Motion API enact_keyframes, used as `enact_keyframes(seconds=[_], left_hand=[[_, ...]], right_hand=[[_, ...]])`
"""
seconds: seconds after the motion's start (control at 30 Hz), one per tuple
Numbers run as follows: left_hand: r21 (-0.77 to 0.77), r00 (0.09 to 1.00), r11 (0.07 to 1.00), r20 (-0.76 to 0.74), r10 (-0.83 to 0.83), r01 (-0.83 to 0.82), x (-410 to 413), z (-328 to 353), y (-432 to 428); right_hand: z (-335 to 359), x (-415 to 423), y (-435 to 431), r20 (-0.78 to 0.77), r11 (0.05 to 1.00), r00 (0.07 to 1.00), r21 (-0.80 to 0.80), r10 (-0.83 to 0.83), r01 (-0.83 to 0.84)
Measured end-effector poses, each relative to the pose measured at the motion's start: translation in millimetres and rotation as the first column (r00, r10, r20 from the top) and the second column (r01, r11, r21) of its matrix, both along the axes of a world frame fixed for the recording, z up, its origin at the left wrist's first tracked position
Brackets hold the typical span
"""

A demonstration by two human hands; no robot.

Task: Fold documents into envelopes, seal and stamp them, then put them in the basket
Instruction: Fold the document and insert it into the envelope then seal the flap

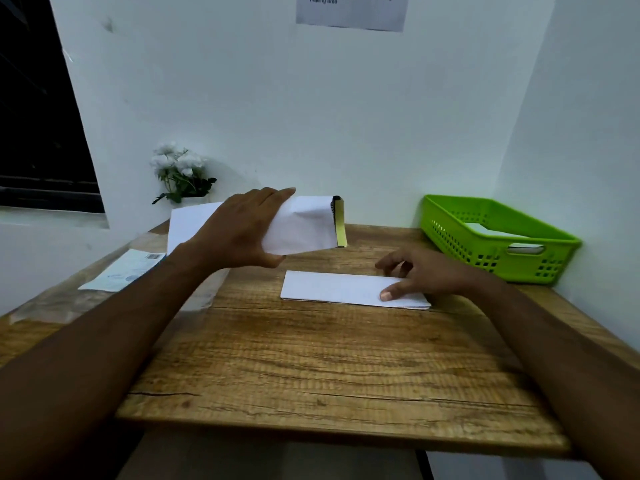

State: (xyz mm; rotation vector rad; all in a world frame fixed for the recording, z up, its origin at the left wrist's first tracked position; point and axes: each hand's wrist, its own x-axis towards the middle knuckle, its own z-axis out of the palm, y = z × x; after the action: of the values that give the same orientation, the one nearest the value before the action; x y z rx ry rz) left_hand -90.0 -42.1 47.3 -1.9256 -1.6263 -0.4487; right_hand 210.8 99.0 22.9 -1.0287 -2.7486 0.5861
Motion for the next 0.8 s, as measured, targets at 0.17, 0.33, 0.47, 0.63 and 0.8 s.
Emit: enact_keyframes(seconds=[0.17,0.33,0.47,0.63,0.8], left_hand=[[-0.046,0.998,0.998,0.02,0.054,-0.053,-13,-3,2],[-0.063,0.998,0.996,0.026,0.065,-0.063,-19,-6,3],[-0.077,0.997,0.995,0.039,0.068,-0.065,-21,-7,3],[-0.08,0.995,0.994,0.059,0.078,-0.073,-24,-7,3],[-0.08,0.994,0.993,0.069,0.088,-0.083,-26,-6,2]], right_hand=[[0,-2,3,-0.026,0.999,1.0,-0.034,-0.01,0.009],[-2,0,4,-0.092,0.996,0.996,-0.086,-0.002,-0.006],[4,7,0,-0.17,0.991,0.985,-0.136,-0.011,-0.012],[17,28,2,-0.288,0.99,0.955,-0.135,-0.069,0.03],[26,37,4,-0.468,0.981,0.862,-0.084,-0.194,0.175]])
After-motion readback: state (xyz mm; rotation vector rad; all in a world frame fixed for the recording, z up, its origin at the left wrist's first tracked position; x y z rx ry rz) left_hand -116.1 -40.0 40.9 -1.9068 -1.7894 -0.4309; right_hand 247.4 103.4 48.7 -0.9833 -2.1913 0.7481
